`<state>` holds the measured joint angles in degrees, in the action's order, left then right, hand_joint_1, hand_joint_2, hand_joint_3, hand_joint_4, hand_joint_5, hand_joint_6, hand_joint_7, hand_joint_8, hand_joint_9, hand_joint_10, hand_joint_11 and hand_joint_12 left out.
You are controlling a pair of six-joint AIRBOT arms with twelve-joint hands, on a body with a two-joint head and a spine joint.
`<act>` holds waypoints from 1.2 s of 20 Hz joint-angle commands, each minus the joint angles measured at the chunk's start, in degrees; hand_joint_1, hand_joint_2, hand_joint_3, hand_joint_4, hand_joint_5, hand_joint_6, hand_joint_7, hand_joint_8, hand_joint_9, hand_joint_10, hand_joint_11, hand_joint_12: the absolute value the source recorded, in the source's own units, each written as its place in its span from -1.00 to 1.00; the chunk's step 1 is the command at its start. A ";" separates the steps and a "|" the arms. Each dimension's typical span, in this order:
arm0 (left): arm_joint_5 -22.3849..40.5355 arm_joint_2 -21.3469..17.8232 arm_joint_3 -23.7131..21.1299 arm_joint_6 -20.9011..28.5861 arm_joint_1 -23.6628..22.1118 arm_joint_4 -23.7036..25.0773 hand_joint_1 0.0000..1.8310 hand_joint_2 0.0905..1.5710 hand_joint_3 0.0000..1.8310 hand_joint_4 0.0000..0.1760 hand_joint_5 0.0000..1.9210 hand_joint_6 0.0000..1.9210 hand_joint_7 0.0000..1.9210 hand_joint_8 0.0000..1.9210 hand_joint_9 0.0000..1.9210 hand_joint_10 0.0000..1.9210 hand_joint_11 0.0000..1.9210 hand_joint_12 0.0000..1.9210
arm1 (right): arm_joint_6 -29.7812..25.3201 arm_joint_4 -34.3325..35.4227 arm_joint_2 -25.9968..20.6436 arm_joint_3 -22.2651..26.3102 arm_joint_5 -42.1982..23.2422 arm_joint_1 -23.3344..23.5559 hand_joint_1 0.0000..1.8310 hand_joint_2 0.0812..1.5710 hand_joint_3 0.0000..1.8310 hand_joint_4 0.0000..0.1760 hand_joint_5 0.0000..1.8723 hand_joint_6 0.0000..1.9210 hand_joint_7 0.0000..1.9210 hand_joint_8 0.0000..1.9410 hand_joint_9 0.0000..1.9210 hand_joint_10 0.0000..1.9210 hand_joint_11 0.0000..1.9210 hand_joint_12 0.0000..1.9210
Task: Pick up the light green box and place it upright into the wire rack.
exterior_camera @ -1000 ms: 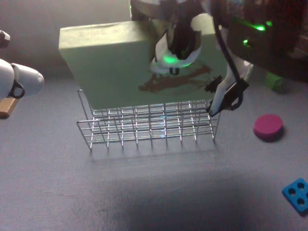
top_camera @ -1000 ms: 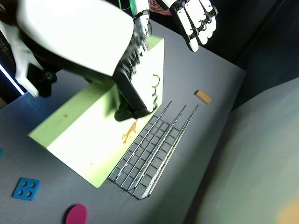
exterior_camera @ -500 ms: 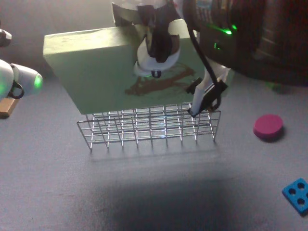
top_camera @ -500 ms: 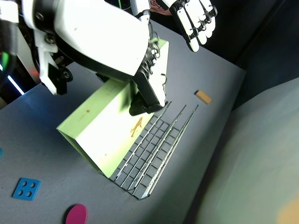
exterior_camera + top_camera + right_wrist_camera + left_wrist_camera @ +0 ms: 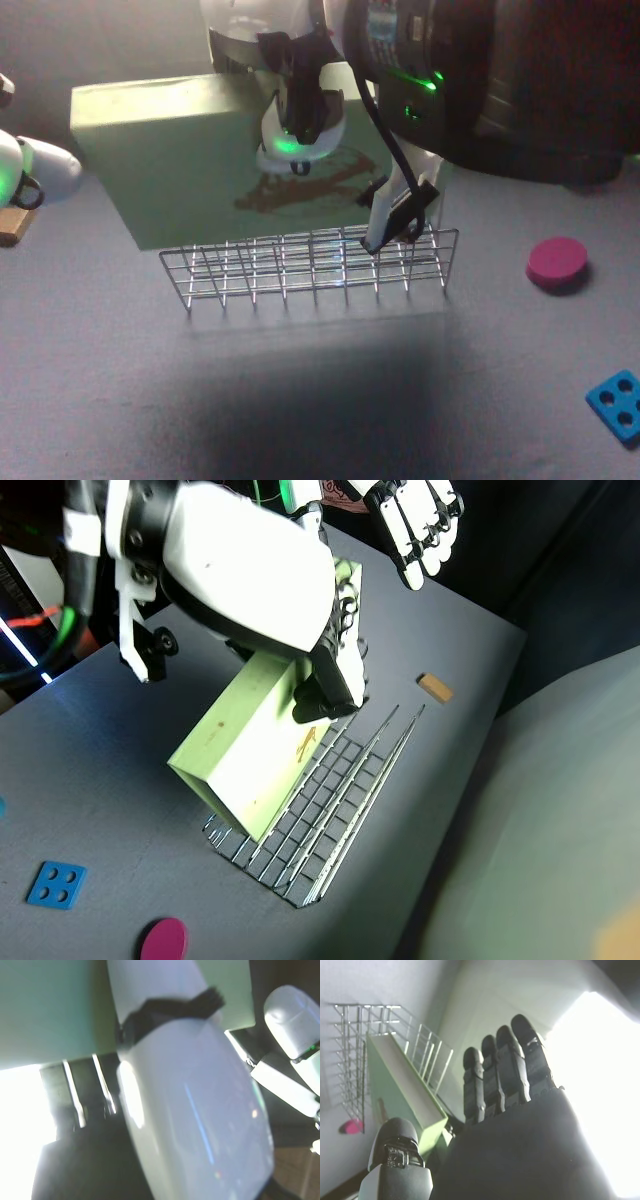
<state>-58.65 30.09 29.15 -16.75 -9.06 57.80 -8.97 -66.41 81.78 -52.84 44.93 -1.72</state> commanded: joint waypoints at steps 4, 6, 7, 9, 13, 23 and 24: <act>-0.08 -0.21 0.05 -0.46 -0.77 4.81 -1.00 0.45 -1.00 -1.00 -0.75 -1.00 -0.83 -1.00 -0.86 -1.00 -1.00 -0.51 | -0.62 -4.06 0.68 -1.84 -2.65 -0.83 0.48 0.47 -1.00 -1.00 -0.14 0.02 -0.04 0.23 -0.22 0.57 -0.26 0.63; -0.08 -0.25 0.25 -0.80 -0.93 4.82 -1.00 0.46 -1.00 -0.82 -0.82 -1.00 -0.89 -1.00 -0.90 -1.00 -1.00 -0.53 | -0.62 -3.96 1.05 -2.69 -2.72 -1.49 0.48 0.47 -1.00 -1.00 -0.16 0.05 -0.04 0.22 -0.21 0.57 -0.25 0.61; -0.08 -0.25 0.32 -0.89 -1.05 4.83 -1.00 0.45 -1.00 -0.95 -0.82 -1.00 -0.88 -1.00 -0.89 -0.99 -1.00 -0.52 | -0.66 -3.64 1.28 -3.22 -2.88 -1.73 0.48 0.47 -1.00 -1.00 -0.14 0.05 -0.03 0.22 -0.22 0.56 -0.25 0.62; -0.08 -0.25 0.30 -0.89 -1.26 4.83 -1.00 0.45 -1.00 -1.00 -0.79 -0.99 -0.84 -0.99 -0.86 -0.99 -1.00 -0.44 | -0.45 -1.70 1.82 -4.43 -3.22 -2.12 0.48 0.47 -1.00 -1.00 -0.12 0.02 -0.03 0.23 -0.24 0.57 -0.26 0.62; -0.53 -0.26 0.34 -0.89 -1.31 4.83 -1.00 0.45 -1.00 -1.00 -0.75 -0.98 -0.81 -0.98 -0.83 -0.98 -1.00 -0.44 | 2.25 0.63 2.64 -5.93 -3.98 -3.13 0.48 0.46 -1.00 -1.00 -0.10 -0.02 -0.03 0.22 -0.22 0.57 -0.27 0.61; -0.24 -0.25 0.15 -0.89 -1.52 4.84 -1.00 0.49 -1.00 -1.00 -0.79 -1.00 -0.84 -1.00 -0.86 -1.00 -1.00 -0.46 | 2.34 -0.17 5.65 -9.90 -3.98 -5.84 0.40 0.42 -1.00 -1.00 -0.05 -0.04 0.04 0.21 -0.15 0.36 -0.26 0.59; -0.19 -0.25 0.05 -0.89 -1.52 4.84 -1.00 0.49 -1.00 -1.00 -0.78 -0.99 -0.83 -1.00 -0.85 -1.00 -1.00 -0.47 | 2.09 -1.47 6.06 -10.14 -3.99 -6.40 0.47 0.45 -1.00 -1.00 -0.10 -0.02 0.00 0.19 -0.20 0.51 -0.26 0.58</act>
<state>-60.99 30.06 29.39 -17.54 -9.78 57.78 -7.03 -63.88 87.68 -62.89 42.87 -8.60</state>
